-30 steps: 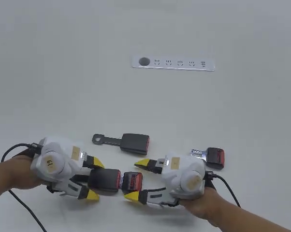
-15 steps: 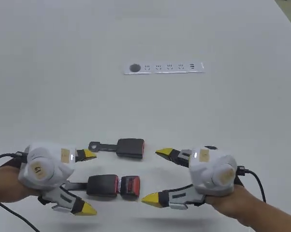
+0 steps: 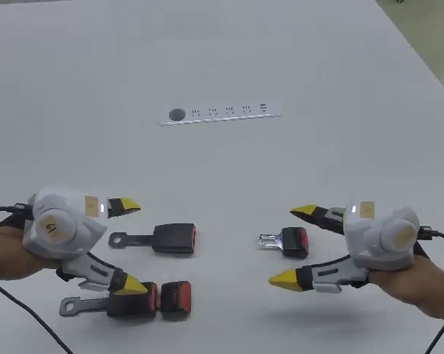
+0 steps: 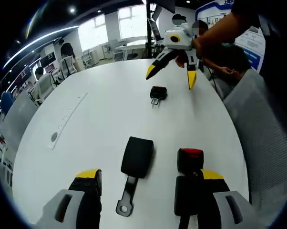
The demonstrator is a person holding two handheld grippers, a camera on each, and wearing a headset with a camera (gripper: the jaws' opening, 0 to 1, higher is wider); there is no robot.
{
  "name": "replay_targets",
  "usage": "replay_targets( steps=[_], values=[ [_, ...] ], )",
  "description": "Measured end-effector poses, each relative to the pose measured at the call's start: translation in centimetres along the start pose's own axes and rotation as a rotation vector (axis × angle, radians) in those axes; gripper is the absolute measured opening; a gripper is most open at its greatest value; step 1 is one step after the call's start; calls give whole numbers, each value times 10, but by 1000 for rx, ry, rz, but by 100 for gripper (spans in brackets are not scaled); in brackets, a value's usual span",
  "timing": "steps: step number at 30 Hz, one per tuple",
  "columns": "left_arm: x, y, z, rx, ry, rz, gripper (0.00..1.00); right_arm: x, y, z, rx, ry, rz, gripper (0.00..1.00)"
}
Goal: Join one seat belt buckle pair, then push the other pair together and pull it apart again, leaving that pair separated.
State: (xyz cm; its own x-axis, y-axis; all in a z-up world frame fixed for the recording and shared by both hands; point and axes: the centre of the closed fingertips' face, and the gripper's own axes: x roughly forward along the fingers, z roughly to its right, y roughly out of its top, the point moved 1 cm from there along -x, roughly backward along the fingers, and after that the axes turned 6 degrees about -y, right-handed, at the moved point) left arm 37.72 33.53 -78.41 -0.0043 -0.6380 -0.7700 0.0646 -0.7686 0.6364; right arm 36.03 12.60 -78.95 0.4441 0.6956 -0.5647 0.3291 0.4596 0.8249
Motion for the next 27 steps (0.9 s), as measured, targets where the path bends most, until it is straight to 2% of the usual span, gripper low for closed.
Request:
replay_targets(
  steps=[3,9,12,18,22,27],
  values=[
    [9,-1,-5,27,-24,-31,83,-2,-5,12,12,2,-18,81],
    [22,0,-14,10,-34,-25,80,3,-19,23,15,24,-67,81],
    [31,-6,-19,9,-27,-40,76,7,-29,26,34,34,-96,80],
    [46,-16,-23,-13,-50,-57,72,13,-45,24,4,70,-147,76],
    [55,-29,-26,-1,-67,-93,68,14,-51,24,-13,90,-167,71],
    [60,-35,-24,6,-88,-100,62,14,-54,23,-32,110,-174,68]
  ],
)
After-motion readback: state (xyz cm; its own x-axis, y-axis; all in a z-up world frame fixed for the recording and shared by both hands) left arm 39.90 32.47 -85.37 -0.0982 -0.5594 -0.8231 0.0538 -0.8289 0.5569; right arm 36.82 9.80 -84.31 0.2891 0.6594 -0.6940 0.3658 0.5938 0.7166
